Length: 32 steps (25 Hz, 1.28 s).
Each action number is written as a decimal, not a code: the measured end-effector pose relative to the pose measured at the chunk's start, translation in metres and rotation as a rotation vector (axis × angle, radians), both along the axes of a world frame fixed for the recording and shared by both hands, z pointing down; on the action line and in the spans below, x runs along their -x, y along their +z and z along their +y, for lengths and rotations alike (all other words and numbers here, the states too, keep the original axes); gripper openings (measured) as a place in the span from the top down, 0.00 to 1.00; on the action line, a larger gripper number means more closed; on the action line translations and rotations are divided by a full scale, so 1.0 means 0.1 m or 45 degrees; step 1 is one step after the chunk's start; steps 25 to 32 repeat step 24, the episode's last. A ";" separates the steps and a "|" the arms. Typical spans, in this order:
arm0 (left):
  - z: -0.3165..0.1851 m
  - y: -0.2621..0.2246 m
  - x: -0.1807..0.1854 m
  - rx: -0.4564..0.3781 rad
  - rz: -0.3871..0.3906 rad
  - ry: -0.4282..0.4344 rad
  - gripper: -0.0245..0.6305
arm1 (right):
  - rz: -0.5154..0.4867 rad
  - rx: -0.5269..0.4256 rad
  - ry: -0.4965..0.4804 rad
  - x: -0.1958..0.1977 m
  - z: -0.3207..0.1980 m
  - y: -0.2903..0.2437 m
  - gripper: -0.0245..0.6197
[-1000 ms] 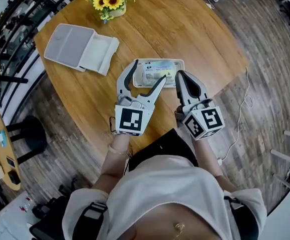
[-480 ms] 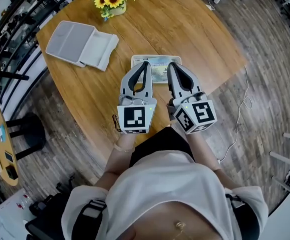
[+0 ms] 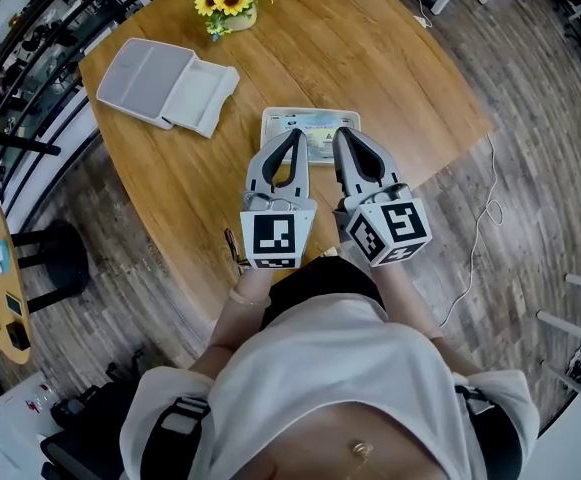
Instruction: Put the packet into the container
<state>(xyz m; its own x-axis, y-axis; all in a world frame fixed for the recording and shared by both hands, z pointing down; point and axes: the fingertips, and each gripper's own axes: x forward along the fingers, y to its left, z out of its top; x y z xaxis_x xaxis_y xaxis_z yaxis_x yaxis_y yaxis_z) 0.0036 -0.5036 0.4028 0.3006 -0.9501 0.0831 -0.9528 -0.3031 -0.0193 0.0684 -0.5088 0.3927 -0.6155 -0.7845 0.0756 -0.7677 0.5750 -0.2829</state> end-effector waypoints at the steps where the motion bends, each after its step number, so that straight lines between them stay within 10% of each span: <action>1: 0.01 0.01 -0.02 0.000 -0.011 0.004 0.95 | 0.005 -0.005 -0.005 -0.01 0.01 -0.01 0.95; 32: 0.08 0.13 -0.14 0.056 -0.008 0.035 0.95 | 0.030 0.009 -0.010 -0.18 0.06 0.00 0.95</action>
